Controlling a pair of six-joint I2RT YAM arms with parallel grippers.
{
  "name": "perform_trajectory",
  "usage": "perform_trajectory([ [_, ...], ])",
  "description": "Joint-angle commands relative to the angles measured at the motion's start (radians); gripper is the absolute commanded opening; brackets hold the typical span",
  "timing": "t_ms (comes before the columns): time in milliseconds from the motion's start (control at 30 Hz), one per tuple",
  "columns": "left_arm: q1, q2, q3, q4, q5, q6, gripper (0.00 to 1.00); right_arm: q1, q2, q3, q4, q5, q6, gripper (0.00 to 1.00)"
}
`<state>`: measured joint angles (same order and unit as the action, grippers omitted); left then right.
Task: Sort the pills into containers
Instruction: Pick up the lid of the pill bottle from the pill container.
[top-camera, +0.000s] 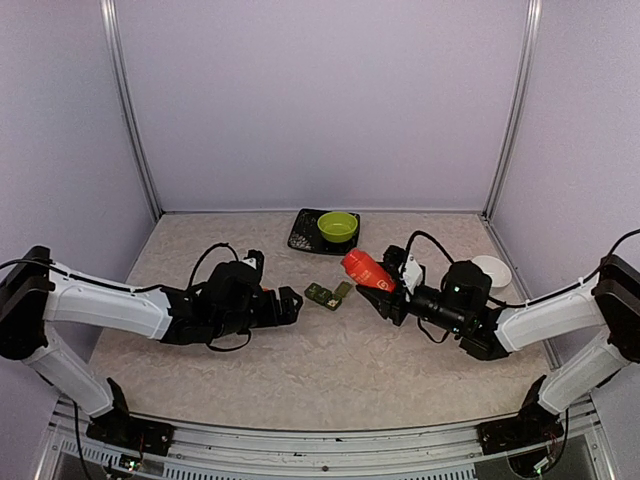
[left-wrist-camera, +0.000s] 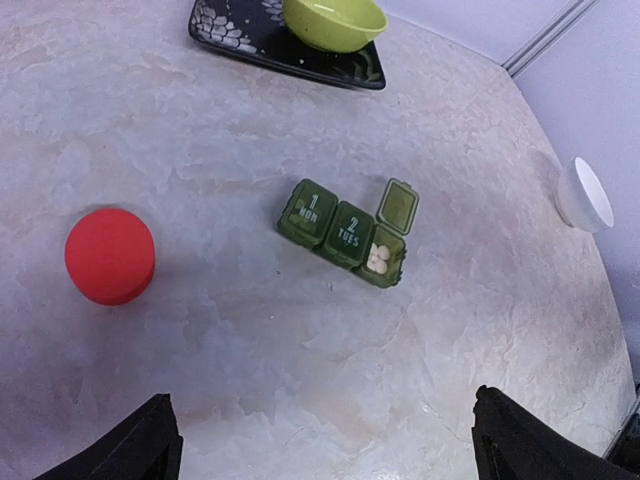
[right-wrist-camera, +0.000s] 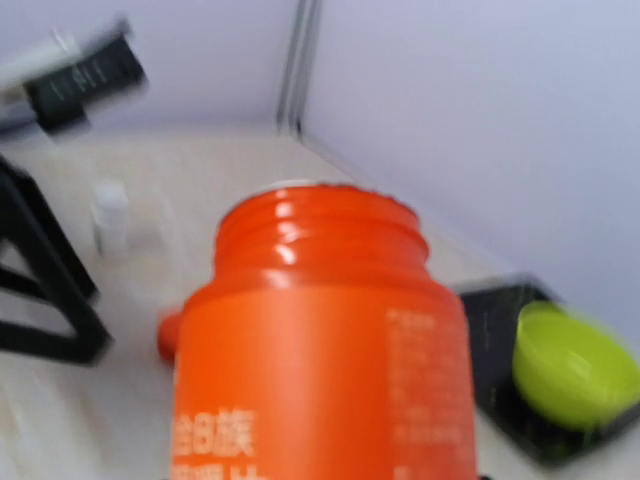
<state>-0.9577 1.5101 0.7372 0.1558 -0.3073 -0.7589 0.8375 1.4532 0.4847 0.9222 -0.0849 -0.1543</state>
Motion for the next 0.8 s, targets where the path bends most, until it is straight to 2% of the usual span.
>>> perform_trajectory([
  [0,-0.012,-0.058,0.049,-0.065,-0.033,0.032,0.99,0.005,-0.085,-0.073,0.285,-0.086,0.039,0.17],
  [200,-0.004,-0.08,0.104,-0.169,-0.117,0.08,0.99,0.003,-0.18,-0.166,0.502,-0.162,0.089,0.17],
  [300,0.032,-0.066,0.123,-0.219,-0.14,0.1,0.99,-0.003,-0.221,-0.18,0.551,-0.215,0.143,0.16],
  [500,0.131,0.012,0.137,-0.229,-0.122,0.16,0.99,-0.003,-0.279,-0.161,0.494,-0.284,0.191,0.16],
  [767,0.209,0.223,0.23,-0.25,-0.143,0.236,0.99,-0.003,-0.419,-0.156,0.294,-0.299,0.178,0.17],
])
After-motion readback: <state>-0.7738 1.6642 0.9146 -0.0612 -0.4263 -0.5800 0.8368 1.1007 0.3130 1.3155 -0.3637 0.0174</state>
